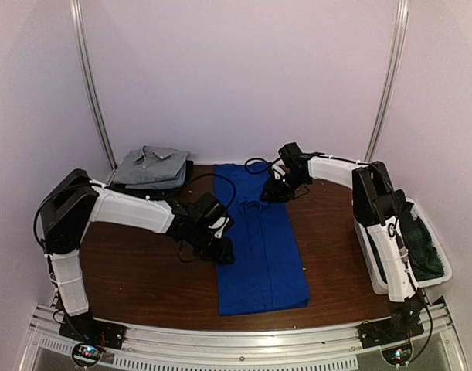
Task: Fold and stack the mixed laundry pile
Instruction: Rotate the rectangle-folded T-shirt at the center of the board, then pick up the rectangle-folded T-shirt from the center of the board.
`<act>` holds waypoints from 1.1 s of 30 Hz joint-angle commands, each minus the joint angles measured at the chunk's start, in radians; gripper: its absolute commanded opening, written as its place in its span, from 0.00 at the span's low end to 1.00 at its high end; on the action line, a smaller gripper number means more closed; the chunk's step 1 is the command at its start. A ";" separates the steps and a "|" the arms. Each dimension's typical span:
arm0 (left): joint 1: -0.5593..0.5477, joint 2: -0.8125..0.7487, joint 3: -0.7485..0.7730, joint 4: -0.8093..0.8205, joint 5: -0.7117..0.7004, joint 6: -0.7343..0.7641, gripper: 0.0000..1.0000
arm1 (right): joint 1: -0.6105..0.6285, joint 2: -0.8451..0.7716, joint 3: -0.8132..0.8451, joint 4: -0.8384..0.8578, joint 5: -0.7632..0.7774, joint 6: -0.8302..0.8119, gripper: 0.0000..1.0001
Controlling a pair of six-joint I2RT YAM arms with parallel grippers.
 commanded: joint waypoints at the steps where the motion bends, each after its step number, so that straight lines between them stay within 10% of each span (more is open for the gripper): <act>1: 0.053 0.061 0.050 -0.057 0.000 -0.042 0.40 | -0.039 0.108 0.206 -0.137 0.043 -0.025 0.43; 13: 0.132 -0.087 0.036 -0.126 0.025 0.094 0.46 | -0.048 -0.486 -0.371 -0.027 -0.150 0.052 0.55; 23: -0.078 -0.423 -0.392 0.067 0.010 -0.231 0.47 | 0.093 -0.942 -1.162 0.189 -0.245 0.267 0.54; 33: -0.257 -0.443 -0.530 0.154 -0.094 -0.476 0.47 | 0.250 -1.000 -1.395 0.259 -0.161 0.357 0.56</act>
